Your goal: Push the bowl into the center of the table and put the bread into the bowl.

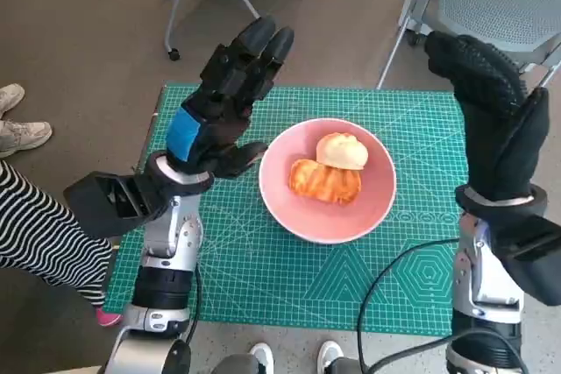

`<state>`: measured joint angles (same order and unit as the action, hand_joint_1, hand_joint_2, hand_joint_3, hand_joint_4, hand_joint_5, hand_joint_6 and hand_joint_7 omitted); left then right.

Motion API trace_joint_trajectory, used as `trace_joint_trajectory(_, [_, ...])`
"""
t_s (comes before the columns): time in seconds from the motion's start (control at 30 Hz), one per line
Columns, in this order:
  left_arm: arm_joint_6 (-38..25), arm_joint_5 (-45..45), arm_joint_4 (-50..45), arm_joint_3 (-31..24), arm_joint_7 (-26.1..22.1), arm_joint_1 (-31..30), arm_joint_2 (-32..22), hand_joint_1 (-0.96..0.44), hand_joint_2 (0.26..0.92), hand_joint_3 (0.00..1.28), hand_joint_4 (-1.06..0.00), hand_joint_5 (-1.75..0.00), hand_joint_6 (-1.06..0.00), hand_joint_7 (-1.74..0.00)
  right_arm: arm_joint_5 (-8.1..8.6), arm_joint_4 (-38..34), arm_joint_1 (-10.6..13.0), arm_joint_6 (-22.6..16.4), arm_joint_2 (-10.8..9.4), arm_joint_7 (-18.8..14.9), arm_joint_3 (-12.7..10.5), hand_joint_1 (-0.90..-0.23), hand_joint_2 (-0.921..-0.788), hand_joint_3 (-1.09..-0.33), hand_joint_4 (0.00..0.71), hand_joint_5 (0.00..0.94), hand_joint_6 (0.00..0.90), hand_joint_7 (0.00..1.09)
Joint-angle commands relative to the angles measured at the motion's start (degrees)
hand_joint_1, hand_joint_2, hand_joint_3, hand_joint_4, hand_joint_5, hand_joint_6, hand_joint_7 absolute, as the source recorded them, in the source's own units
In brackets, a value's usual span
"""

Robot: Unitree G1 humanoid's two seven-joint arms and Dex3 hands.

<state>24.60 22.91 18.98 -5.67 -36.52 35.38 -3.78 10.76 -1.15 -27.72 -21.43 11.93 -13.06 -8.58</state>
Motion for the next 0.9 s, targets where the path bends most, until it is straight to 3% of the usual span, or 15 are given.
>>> trace_joint_trajectory(0.03, [-1.36,0.39,-1.96,0.30,0.98,0.76,0.52,-0.60,0.905,0.36,-0.04,-0.01,0.00,-0.38,-0.87,0.07,1.73,0.59,0.26,0.42,-0.10,-0.711,-0.921,-0.673,0.217,0.005,0.079,0.54])
trace_joint_trajectory(0.43, [-3.66,0.40,-4.17,0.59,2.05,0.09,0.53,-0.61,0.791,0.56,-0.01,-0.10,0.00,-0.41,-1.20,-0.22,1.69,0.33,0.17,0.28,0.13,-0.711,-0.921,-0.673,0.212,0.002,0.069,0.53])
trace_joint_trajectory(0.9, [-5.06,0.65,-5.68,0.40,2.34,-0.27,0.42,-0.61,0.735,0.64,0.00,-0.13,0.00,-0.43,-1.21,-0.73,1.26,0.17,-0.19,0.21,0.16,-0.708,-0.921,-0.673,0.212,0.001,0.069,0.53])
